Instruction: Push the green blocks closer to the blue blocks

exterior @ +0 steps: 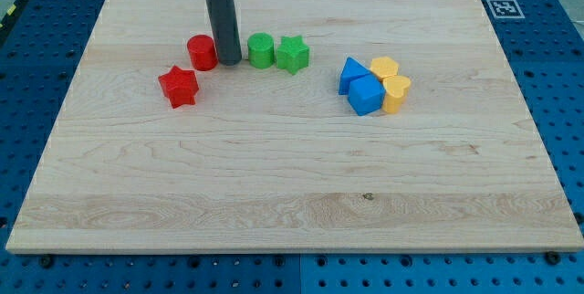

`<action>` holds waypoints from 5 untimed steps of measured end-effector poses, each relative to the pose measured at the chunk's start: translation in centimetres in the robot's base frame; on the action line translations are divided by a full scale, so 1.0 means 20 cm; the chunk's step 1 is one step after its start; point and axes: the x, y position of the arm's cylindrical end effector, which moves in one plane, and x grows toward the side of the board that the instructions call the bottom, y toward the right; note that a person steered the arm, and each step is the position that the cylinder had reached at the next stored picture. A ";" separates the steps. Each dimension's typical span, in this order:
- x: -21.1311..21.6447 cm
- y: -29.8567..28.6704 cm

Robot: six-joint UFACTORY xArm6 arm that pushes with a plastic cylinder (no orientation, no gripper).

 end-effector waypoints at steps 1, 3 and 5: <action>0.00 0.03; 0.00 0.34; 0.04 0.46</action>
